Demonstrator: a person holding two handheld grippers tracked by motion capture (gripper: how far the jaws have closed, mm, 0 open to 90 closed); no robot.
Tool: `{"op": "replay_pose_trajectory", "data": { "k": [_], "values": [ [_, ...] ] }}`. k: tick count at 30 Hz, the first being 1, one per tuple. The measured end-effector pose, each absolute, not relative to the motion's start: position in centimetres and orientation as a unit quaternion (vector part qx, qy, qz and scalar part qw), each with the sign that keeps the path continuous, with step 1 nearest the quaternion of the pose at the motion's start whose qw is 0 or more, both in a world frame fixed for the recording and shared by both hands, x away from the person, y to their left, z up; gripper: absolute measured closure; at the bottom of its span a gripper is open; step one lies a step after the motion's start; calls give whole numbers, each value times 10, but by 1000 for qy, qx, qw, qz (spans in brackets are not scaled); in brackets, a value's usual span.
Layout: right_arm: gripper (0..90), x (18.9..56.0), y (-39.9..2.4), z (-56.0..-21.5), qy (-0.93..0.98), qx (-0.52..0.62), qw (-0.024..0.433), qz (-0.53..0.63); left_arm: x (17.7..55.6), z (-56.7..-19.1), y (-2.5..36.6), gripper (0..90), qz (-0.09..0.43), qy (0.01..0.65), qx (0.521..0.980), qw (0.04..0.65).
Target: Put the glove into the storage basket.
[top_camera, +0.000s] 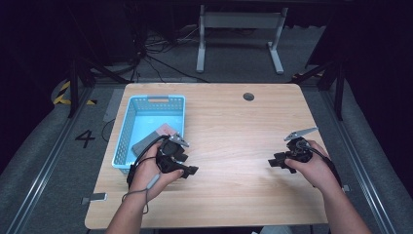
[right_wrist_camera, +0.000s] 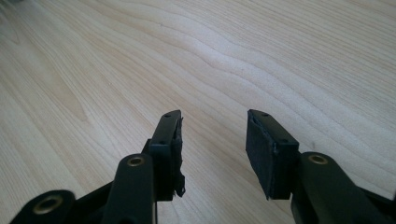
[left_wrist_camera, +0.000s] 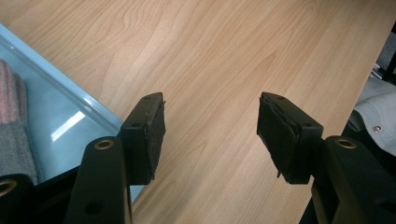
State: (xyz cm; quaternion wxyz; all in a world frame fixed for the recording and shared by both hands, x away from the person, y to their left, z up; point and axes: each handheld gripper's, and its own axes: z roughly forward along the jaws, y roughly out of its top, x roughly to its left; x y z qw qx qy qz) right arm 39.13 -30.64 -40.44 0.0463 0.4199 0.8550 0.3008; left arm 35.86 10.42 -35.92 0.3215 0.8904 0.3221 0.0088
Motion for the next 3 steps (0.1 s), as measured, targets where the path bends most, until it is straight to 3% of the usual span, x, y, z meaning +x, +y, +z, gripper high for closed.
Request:
{"op": "replay_pose_trajectory", "data": {
  "k": [3],
  "values": [
    [566, 391, -306, -405, 855, 421, 45, 299, 359, -361, 105, 419, 9, 327, 888, 323]
  ]
}}
